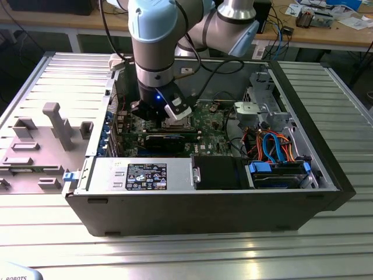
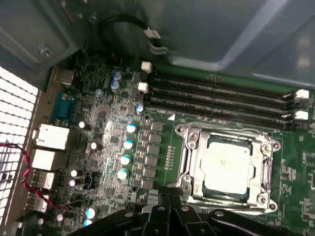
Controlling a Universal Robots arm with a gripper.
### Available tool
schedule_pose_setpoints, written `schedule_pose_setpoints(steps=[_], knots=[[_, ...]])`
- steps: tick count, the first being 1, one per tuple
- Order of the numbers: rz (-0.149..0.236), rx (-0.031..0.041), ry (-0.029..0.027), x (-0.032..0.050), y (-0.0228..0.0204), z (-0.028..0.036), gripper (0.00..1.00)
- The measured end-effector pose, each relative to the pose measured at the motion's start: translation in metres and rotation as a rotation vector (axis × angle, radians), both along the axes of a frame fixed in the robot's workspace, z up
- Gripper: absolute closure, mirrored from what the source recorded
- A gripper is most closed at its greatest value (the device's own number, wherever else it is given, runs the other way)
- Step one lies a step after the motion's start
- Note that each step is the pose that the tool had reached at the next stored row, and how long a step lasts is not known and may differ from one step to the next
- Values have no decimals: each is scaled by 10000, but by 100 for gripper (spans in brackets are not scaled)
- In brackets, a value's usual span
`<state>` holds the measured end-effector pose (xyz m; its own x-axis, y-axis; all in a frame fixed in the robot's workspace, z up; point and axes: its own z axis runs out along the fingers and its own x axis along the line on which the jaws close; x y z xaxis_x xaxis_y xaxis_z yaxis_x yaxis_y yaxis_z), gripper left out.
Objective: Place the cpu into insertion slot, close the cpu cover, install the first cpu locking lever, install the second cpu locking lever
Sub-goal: 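Install the second cpu locking lever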
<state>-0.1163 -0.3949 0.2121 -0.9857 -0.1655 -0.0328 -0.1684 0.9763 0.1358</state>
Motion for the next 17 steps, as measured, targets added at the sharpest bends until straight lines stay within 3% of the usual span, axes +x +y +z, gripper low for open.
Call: schedule_pose_setpoints(steps=[4,5,6,7,8,9,11,13,15,17], knots=[[-1,-741,28,37,90,-1,89],[0,-859,40,48,111,0,89],[1,-1046,63,73,155,-1,89],[2,-1175,93,98,198,0,89],[5,-1279,154,138,270,0,89],[6,-1305,171,152,291,0,89],[12,-1396,270,235,383,0,89],[17,-1426,343,306,407,-1,89],[25,-1459,450,411,422,0,89],[26,-1478,490,458,428,0,89]])
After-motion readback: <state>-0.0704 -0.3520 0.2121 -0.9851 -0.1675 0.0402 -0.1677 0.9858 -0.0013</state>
